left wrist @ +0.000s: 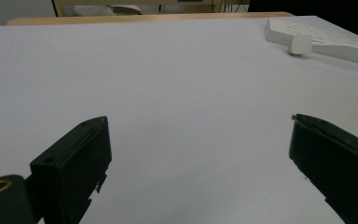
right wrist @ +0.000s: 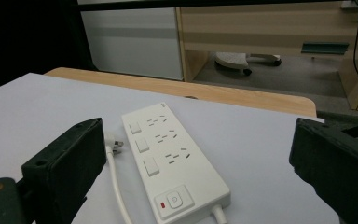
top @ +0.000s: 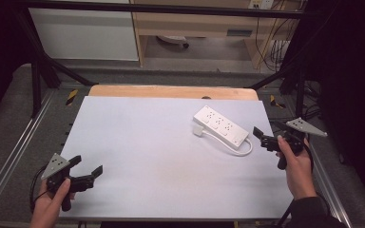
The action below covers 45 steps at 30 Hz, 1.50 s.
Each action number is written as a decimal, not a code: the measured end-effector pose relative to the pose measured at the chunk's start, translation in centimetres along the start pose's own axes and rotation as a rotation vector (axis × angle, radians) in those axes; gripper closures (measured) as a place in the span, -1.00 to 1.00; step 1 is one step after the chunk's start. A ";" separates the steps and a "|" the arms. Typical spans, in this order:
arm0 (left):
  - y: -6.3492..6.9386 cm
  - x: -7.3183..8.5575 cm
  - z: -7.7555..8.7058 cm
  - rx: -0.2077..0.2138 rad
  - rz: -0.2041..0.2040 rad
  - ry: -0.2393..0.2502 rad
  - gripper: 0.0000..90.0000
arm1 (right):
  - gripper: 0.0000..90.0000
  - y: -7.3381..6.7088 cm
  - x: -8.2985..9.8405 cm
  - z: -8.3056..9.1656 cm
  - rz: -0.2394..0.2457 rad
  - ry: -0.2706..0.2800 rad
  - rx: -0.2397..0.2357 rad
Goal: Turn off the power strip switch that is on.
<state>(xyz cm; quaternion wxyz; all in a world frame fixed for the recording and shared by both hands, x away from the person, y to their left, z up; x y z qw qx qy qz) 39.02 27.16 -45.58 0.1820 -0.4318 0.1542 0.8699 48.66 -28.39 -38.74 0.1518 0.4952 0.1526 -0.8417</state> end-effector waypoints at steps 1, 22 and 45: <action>0.0 0.0 0.0 0.001 0.000 0.000 -0.88 | -0.91 0.1 0.2 0.1 0.003 0.002 0.003; 0.0 0.0 0.1 -0.001 -0.002 0.004 -0.88 | -0.92 0.3 4.2 1.1 0.008 0.019 0.039; 0.1 0.0 0.0 0.000 -0.009 0.001 -0.88 | -0.94 -2.8 11.2 -2.2 0.079 -0.204 0.004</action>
Point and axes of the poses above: each handheld gripper's, and its own axes: z roughly backward along the jaws, x roughly out of its underside, y roughly to its right, the point moved 10 cm from there along -z, roughly forward along the jaws, and after that the axes turned 11 degrees about -y, right-handed, at the moved point
